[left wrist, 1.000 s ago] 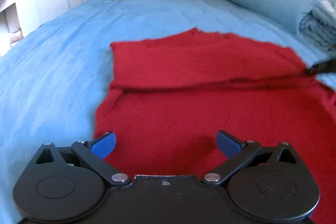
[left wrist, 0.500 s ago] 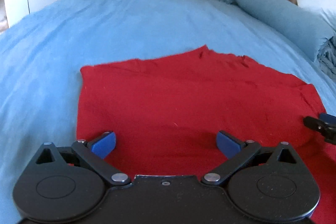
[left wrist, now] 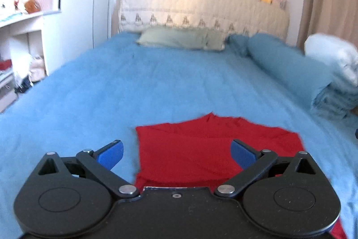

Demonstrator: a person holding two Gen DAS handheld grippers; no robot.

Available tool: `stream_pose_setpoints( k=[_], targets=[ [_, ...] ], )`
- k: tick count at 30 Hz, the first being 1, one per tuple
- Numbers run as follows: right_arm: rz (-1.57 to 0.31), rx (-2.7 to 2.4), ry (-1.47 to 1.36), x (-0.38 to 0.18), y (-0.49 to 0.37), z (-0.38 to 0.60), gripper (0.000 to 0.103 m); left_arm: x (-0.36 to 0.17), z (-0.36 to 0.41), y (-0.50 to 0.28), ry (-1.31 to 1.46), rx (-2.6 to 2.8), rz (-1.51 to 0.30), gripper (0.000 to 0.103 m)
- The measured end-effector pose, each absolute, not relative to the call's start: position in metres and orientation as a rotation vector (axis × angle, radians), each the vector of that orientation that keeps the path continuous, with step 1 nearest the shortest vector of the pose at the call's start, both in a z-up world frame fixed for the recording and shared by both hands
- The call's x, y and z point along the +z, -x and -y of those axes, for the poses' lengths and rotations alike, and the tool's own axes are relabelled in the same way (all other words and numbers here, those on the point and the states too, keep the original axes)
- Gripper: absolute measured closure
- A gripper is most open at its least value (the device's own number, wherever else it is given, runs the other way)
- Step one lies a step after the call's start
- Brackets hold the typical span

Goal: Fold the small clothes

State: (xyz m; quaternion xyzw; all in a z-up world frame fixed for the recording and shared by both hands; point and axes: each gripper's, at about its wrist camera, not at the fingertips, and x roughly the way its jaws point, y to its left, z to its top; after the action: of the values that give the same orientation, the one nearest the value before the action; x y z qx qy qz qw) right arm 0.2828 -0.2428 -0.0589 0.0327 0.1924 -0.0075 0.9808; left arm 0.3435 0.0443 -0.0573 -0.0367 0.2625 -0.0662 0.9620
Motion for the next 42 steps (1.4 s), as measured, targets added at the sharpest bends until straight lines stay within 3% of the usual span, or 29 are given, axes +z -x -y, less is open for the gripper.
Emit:
stream_pose_setpoints(
  k=[4,8,17,25,28,30,38,42],
  targets=[
    [-0.394,-0.029,-0.032,-0.02,-0.22,0.239,0.0,-0.035,-0.057,-0.279,0.077,-0.112,-0.547,0.0],
    [-0.46,-0.048,-0.039,-0.007,-0.162,0.229,0.0,-0.046,-0.067,-0.227,0.043,-0.094,-0.598,0.0],
    [-0.68,-0.144,-0.169,-0.086,-0.074,0.212,0.0,-0.145,-0.095,-0.155,0.203,-0.108,-0.877,0.001],
    [-0.791,-0.213,-0.227,-0.134,-0.041,0.207,0.0,-0.175,-0.088,-0.144,0.199,-0.126,-0.895,0.016],
    [-0.8,-0.236,-0.246,-0.14,-0.038,0.208,0.0,-0.182,-0.089,-0.143,0.212,-0.129,-0.907,0.031],
    [-0.821,-0.241,-0.262,-0.144,-0.038,0.211,0.005,-0.184,-0.089,-0.145,0.209,-0.128,-0.917,0.041],
    [-0.901,-0.251,-0.343,-0.159,-0.043,0.222,0.026,-0.192,-0.092,-0.142,0.22,-0.118,-0.939,0.047],
    [-0.935,-0.224,-0.358,-0.166,-0.047,0.219,0.031,-0.195,-0.093,-0.143,0.227,-0.112,-0.948,0.05]
  ],
)
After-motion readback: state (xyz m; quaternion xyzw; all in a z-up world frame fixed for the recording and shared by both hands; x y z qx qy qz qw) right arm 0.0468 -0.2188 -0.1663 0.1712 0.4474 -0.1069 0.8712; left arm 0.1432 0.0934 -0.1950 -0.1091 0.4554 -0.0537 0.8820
